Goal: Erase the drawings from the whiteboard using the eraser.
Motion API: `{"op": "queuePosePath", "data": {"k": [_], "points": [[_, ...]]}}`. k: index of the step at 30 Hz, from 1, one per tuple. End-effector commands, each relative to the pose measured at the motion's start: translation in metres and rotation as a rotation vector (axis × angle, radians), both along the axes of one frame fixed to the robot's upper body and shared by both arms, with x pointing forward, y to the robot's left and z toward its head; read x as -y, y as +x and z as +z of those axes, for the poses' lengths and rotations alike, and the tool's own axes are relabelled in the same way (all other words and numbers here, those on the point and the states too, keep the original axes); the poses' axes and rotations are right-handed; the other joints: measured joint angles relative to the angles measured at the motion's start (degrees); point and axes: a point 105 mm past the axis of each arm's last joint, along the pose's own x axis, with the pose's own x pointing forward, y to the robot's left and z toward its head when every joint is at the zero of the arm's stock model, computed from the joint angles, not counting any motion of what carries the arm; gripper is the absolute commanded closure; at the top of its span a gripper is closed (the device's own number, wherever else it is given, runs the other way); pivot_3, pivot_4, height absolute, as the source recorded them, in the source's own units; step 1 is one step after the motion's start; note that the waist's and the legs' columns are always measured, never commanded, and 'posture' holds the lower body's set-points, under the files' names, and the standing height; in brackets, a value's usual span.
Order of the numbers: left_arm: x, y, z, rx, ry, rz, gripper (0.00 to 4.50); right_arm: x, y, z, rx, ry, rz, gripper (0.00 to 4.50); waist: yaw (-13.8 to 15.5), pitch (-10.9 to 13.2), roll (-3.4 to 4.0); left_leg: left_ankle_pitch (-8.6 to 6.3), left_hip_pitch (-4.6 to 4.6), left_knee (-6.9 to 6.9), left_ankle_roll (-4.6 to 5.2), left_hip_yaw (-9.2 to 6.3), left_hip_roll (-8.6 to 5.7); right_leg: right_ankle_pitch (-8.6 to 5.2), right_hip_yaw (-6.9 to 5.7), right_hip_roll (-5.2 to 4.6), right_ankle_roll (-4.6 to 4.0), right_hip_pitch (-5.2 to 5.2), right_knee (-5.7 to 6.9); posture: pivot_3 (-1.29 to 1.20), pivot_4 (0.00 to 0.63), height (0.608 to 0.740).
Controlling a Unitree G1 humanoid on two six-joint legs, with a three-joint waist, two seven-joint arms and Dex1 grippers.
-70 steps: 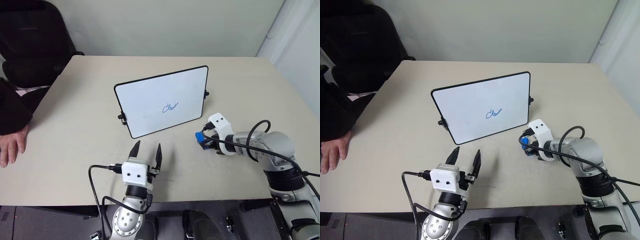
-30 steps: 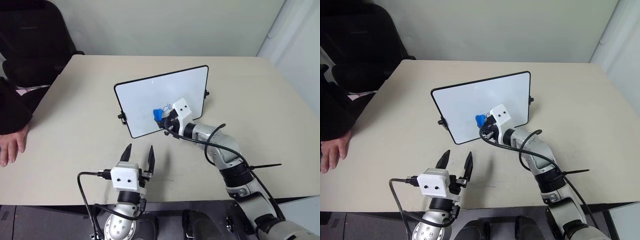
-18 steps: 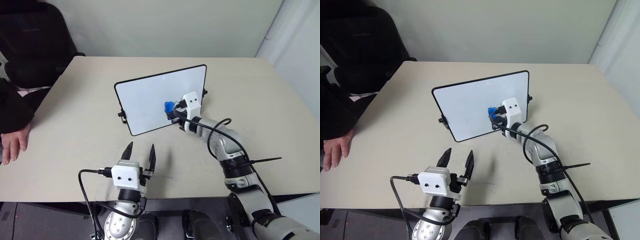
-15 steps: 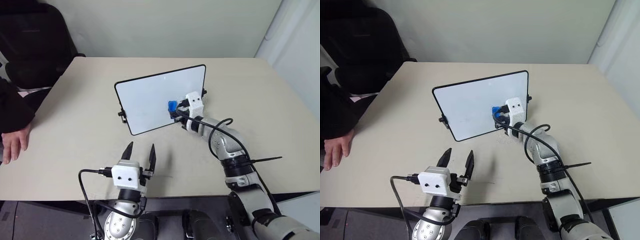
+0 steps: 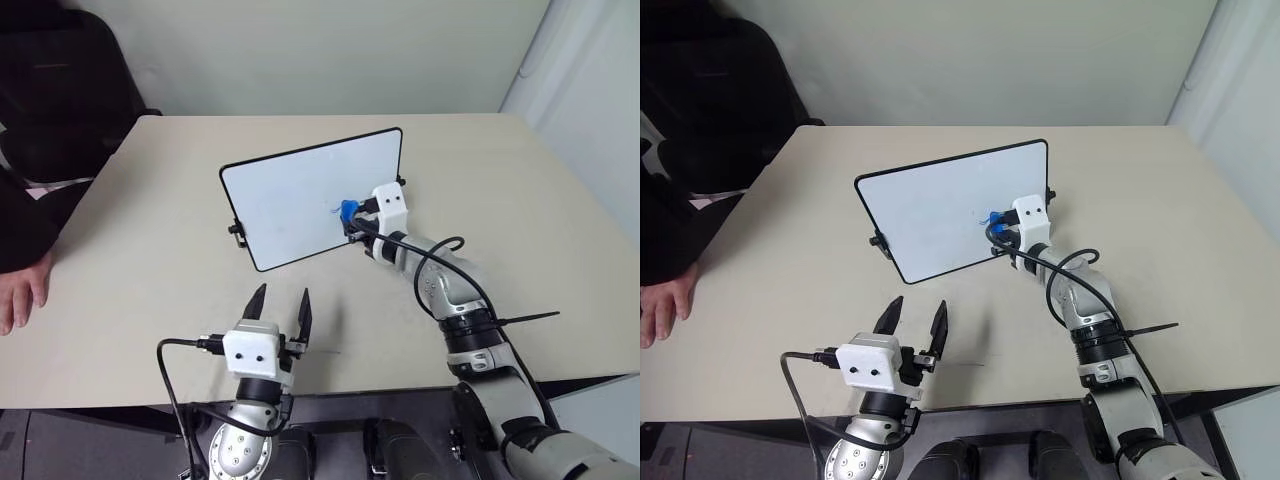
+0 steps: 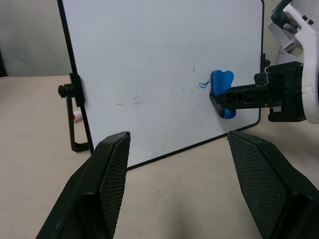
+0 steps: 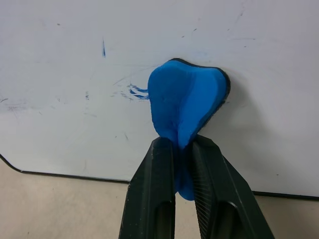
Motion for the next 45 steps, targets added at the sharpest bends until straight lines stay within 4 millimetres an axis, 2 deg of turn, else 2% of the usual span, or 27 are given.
{"op": "queuePosePath", "data": {"k": [1,8,12,16,20,25,27,31,34,38,45], "points": [[0.0,-0.003,0.012,0.043,-0.008,-0.004,1.08,-0.034,-0.011,0.024,0.076,0.006,0.114,4.26,-0.3,0.0,0.0,0.01,0.0,-0.03,0.01,0.0,0.05,0.0,0.0,0.06,0.0,-0.03,0.0,0.0,0.15,0.74],[0.0,-0.004,0.013,0.044,-0.01,-0.003,1.08,-0.067,-0.032,0.031,0.103,0.008,0.254,4.26,-0.3,0.0,0.02,0.02,-0.07,-0.03,0.04,0.03,0.57,-0.04,0.0,0.59,-0.15,-0.13,-0.14,0.0,0.15,0.74],[0.0,-0.004,0.013,0.045,-0.01,0.001,1.08,-0.071,-0.037,0.03,0.104,-0.004,0.277,4.26,-0.1,0.0,0.02,-0.08,-0.09,-0.03,0.14,0.01,0.6,0.05,-0.01,0.63,-0.64,-0.15,-0.15,0.0,0.15,0.74],[-0.001,-0.004,0.013,0.046,-0.009,0.006,1.08,-0.05,-0.015,0.031,0.095,-0.001,0.16,4.26,0.1,0.0,0.01,-0.27,-0.1,-0.02,0.19,0.07,0.6,-0.03,-0.01,0.62,-0.76,-0.15,-0.2,0.0,0.15,0.74],[-0.001,-0.004,0.013,0.046,-0.01,0.007,1.08,-0.033,-0.002,0.034,0.095,0.01,0.084,4.26,0.2,0.0,0.01,-0.25,-0.06,-0.01,0.19,0.06,0.62,0.01,-0.01,0.63,-0.85,-0.13,-0.17,0.0,0.15,0.74],[0.001,-0.004,0.013,0.046,-0.011,0.003,1.08,-0.015,0.007,0.032,0.093,-0.004,0.018,4.26,0.6,0.0,0.02,-0.17,-0.06,-0.01,-0.46,0.04,0.62,-0.05,-0.01,0.62,-0.66,-0.07,-0.14,0.0,0.15,0.74],[0.001,-0.005,0.013,0.046,-0.012,0.003,1.08,-0.009,0.009,0.031,0.09,-0.007,-0.005,4.26,0.6,0.0,0.01,-0.11,-0.06,0.0,-0.51,0.05,0.62,-0.05,0.01,0.62,-0.67,-0.06,-0.16,0.0,0.15,0.74],[0.0,-0.006,0.013,0.045,-0.015,0.005,1.08,0.017,0.02,0.024,0.063,-0.026,-0.101,4.26,0.6,0.0,0.0,-0.03,-0.06,0.01,-0.53,0.08,0.61,-0.05,0.03,0.62,-0.67,-0.06,-0.23,0.0,0.15,0.74],[0.0,-0.006,0.013,0.044,-0.016,0.004,1.08,0.024,0.024,0.022,0.061,-0.043,-0.133,4.26,0.6,0.0,0.0,0.11,-0.06,0.01,-0.56,0.07,0.62,-0.04,0.03,0.62,-0.66,-0.07,-0.21,0.0,0.15,0.74],[0.0,-0.006,0.013,0.044,-0.016,0.004,1.08,0.011,0.021,0.025,0.069,-0.033,-0.1,4.26,0.1,0.0,0.0,0.17,-0.04,0.01,-0.55,0.11,0.62,0.18,0.04,0.62,-0.43,-0.11,-0.21,0.0,0.15,0.74],[0.0,-0.005,0.013,0.046,-0.014,0.0,1.08,-0.045,-0.007,0.033,0.092,-0.018,0.094,4.26,-1.0,0.0,0.01,0.14,0.0,-0.08,-0.48,0.18,0.84,0.36,0.02,0.78,-0.41,-0.31,-0.2,0.0,0.15,0.74]]}}
